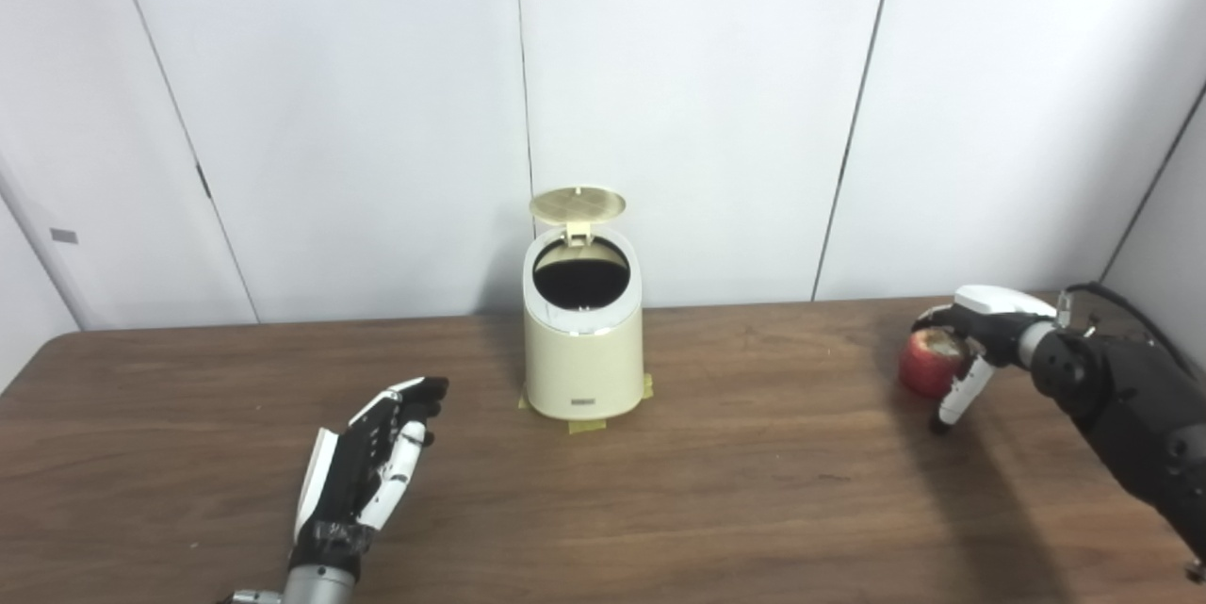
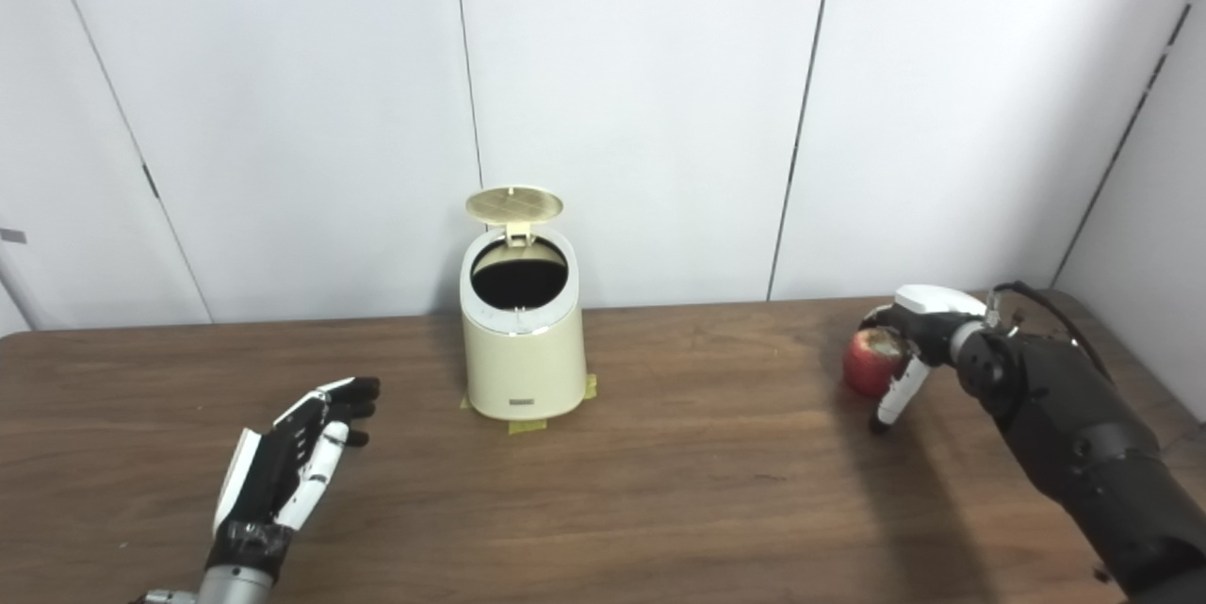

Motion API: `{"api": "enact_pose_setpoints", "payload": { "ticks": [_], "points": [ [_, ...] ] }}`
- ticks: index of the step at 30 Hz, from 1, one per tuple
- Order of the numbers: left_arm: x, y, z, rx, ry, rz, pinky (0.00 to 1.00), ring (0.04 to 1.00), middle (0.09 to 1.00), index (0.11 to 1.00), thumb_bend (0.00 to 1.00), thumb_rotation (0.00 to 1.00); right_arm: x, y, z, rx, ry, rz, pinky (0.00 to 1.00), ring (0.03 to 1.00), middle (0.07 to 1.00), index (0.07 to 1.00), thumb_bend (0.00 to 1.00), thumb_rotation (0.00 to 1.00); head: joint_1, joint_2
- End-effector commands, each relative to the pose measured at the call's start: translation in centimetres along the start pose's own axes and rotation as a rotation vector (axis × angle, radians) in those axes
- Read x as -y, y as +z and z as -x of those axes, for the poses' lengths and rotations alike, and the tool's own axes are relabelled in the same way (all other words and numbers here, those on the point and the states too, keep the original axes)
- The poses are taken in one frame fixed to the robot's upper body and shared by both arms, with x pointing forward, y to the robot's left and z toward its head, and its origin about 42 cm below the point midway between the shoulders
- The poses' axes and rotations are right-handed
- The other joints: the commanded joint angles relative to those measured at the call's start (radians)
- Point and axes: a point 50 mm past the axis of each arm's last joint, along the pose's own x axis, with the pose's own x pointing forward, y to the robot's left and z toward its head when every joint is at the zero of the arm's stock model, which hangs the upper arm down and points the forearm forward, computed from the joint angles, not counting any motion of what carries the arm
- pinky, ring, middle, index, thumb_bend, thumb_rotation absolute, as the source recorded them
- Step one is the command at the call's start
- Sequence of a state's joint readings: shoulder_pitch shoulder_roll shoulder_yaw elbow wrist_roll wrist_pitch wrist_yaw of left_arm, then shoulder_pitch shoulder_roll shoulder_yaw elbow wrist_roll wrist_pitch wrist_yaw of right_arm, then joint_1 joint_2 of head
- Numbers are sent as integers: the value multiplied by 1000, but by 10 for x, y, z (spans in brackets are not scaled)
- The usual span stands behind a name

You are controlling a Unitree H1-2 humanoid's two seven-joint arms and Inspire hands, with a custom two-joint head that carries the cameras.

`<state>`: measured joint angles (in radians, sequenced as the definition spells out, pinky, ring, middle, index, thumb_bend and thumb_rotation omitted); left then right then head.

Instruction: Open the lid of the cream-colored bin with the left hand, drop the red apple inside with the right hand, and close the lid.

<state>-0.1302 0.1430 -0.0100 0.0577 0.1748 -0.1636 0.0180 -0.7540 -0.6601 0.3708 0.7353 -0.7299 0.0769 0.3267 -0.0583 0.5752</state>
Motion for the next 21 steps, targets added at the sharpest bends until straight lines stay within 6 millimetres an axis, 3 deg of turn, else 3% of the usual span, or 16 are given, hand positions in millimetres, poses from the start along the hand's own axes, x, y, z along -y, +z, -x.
{"api": "enact_pose_setpoints", "payload": {
  "ticks": [1,21],
  "points": [
    [-2,8,-1,32,1,-13,667,769,781,747,197,747,20,9,-1,14,-58,8,669,838,918,860,875,212,-1,2],
    [-1,9,0,20,-11,-14,664,777,787,754,212,778,21,27,-6,55,-60,13,657,819,901,852,911,244,2,7]
  ]
}}
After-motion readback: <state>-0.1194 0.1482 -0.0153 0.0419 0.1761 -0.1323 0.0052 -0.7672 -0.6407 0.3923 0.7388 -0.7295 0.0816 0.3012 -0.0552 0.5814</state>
